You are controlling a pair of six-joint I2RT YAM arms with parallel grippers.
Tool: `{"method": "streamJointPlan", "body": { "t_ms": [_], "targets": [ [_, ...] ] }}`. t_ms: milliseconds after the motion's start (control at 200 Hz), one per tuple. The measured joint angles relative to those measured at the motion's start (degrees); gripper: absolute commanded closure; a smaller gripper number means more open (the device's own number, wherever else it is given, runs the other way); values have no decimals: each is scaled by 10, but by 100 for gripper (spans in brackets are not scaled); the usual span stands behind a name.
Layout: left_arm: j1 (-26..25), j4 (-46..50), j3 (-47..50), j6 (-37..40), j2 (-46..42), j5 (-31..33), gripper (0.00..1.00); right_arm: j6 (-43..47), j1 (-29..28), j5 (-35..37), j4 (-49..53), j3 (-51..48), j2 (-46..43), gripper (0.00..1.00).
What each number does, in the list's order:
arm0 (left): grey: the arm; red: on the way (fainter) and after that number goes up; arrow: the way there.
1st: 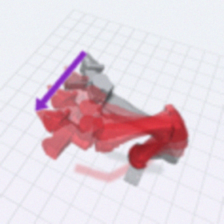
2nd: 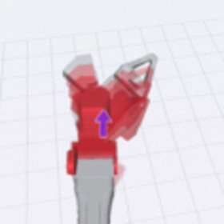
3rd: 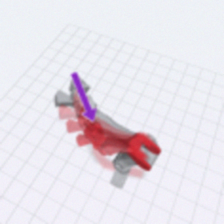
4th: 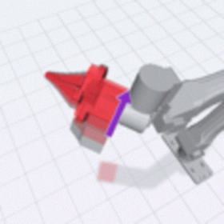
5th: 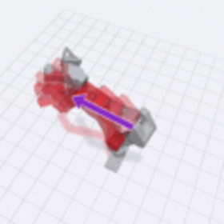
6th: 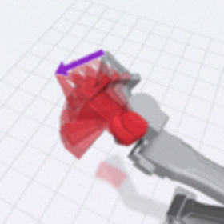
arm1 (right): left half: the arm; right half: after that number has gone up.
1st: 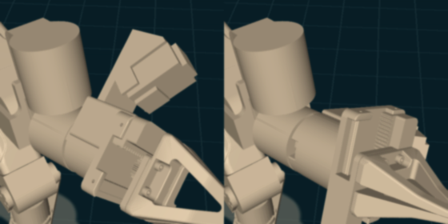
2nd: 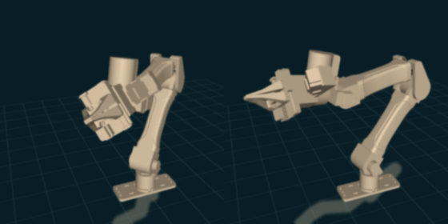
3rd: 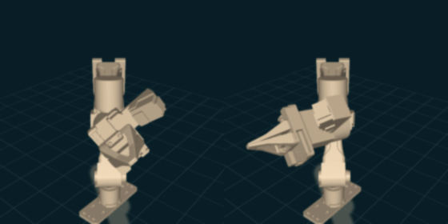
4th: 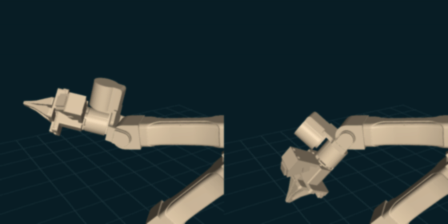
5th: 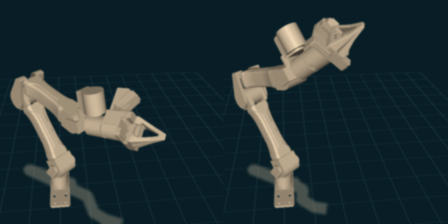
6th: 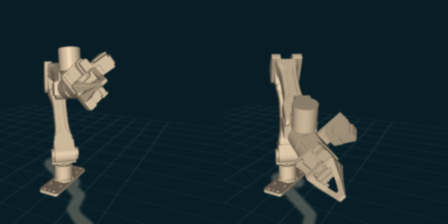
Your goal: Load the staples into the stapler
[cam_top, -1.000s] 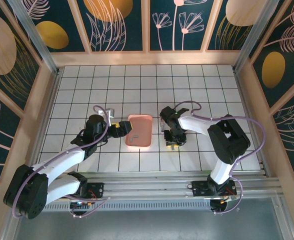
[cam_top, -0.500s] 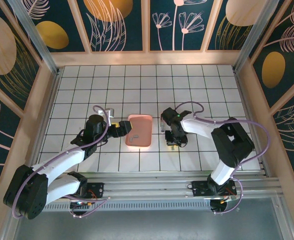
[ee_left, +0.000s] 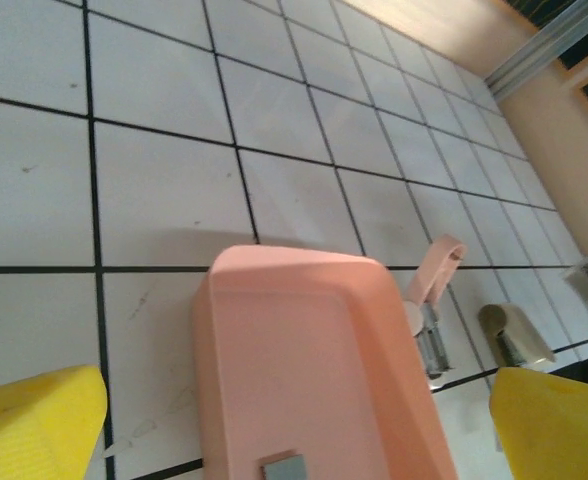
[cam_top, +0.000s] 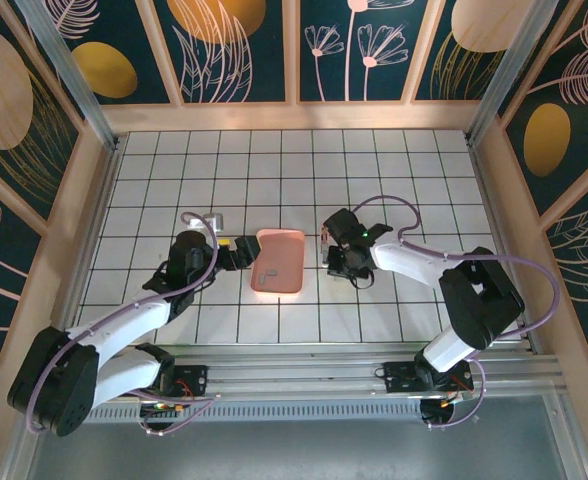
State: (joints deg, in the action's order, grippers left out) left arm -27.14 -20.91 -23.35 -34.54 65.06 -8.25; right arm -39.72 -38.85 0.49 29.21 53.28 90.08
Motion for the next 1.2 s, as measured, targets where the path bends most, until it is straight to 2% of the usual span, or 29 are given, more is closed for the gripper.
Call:
{"method": "streamJointPlan", "body": {
  "t_ms": [425, 851, 1196],
  "targets": [
    [0, -37, -7, 11, 68, 9, 2, -10, -4, 61, -12, 76, 19, 85],
    [0, -46, -12, 14, 78, 8, 2, 16, -16, 71, -11, 133, 92, 85],
    [0, -46, -20, 16, 80, 8, 2, 23, -17, 72, -6, 136, 113, 85]
  ]
}}
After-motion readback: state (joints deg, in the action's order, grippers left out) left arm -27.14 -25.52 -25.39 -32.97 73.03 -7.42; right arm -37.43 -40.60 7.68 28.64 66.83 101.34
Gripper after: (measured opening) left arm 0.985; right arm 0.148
